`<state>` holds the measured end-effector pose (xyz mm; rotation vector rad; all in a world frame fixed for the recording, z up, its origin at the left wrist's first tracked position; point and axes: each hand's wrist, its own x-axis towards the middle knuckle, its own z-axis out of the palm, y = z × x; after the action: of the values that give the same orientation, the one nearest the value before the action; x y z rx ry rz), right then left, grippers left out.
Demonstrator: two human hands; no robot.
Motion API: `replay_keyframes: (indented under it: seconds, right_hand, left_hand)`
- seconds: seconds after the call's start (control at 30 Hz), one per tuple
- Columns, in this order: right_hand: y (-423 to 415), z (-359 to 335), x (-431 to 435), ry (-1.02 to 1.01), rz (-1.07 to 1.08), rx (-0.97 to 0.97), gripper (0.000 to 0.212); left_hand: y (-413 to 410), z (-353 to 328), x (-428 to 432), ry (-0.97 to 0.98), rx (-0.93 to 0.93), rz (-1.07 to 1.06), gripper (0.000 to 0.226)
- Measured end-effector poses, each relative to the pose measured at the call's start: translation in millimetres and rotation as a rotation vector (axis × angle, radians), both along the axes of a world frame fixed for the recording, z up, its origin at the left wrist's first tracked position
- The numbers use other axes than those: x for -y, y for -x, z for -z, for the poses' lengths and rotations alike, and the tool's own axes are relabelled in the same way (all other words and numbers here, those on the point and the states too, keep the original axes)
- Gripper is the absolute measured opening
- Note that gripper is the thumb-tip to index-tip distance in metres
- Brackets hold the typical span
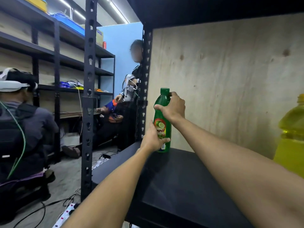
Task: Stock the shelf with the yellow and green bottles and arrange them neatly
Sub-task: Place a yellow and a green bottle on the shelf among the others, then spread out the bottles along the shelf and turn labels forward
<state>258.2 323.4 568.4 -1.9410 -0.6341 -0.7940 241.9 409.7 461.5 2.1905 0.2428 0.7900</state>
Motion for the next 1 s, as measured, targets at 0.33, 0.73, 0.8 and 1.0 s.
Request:
replay_keyframes:
  seconds: [0.33, 0.73, 0.8, 1.0]
  right_hand:
    - [-32.9, -8.7, -12.7, 0.098, 0.015, -0.158, 0.053]
    - [40.0, -21.5, 62.5, 0.181, -0.066, -0.259, 0.085]
    - [71.7, -28.4, 110.2, 0.189, -0.071, -0.251, 0.077]
    - [152.7, -57.0, 245.4, 0.258, 0.188, -0.068, 0.033]
  left_hand:
    - [-8.1, 14.2, -10.1, -0.011, 0.001, 0.006, 0.097]
    - [31.9, 4.1, 22.8, -0.176, 0.106, -0.176, 0.085]
    - [57.4, -3.4, 48.0, -0.219, 0.249, -0.143, 0.061]
    - [102.9, -18.7, 160.5, 0.214, 0.052, 0.439, 0.027]
